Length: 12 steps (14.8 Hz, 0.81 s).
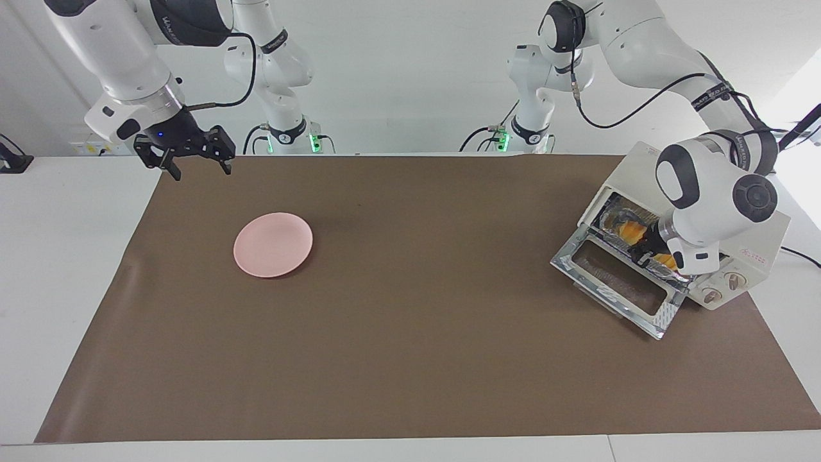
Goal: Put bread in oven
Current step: 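Release the tray inside the oven and raise the left gripper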
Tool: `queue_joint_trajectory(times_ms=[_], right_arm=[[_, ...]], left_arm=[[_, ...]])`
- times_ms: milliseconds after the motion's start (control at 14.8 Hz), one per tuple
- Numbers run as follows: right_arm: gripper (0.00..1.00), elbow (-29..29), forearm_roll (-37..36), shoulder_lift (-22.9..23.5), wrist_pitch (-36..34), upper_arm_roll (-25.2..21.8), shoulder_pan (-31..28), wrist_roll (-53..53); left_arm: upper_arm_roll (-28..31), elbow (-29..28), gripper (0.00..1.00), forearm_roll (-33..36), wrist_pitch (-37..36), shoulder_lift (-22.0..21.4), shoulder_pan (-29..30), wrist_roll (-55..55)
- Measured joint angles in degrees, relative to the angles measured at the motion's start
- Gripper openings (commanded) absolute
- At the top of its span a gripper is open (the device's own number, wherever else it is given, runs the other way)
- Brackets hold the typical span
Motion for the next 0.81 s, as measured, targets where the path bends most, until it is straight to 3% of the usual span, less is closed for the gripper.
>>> queue_joint_trajectory(times_ms=[542, 610, 677, 745, 813], right_arm=[[1.0, 0.0, 0.0, 0.0, 0.0, 0.0, 0.0, 0.0], [1.0, 0.0, 0.0, 0.0, 0.0, 0.0, 0.0, 0.0], [1.0, 0.0, 0.0, 0.0, 0.0, 0.0, 0.0, 0.0], [1.0, 0.0, 0.0, 0.0, 0.0, 0.0, 0.0, 0.0], [1.0, 0.0, 0.0, 0.0, 0.0, 0.0, 0.0, 0.0]], left_arm=[[0.35, -0.71, 0.0, 0.73, 0.0, -0.64, 0.1, 0.02], [0.44, -0.72, 0.15, 0.79, 0.0, -0.64, 0.15, 0.03], [0.5, -0.72, 0.46, 0.82, 0.02, -0.65, 0.18, 0.1], [0.51, -0.71, 0.85, 0.83, 0.06, -0.68, 0.18, 0.21], [0.51, -0.71, 1.0, 0.82, 0.11, -0.72, 0.18, 0.28]])
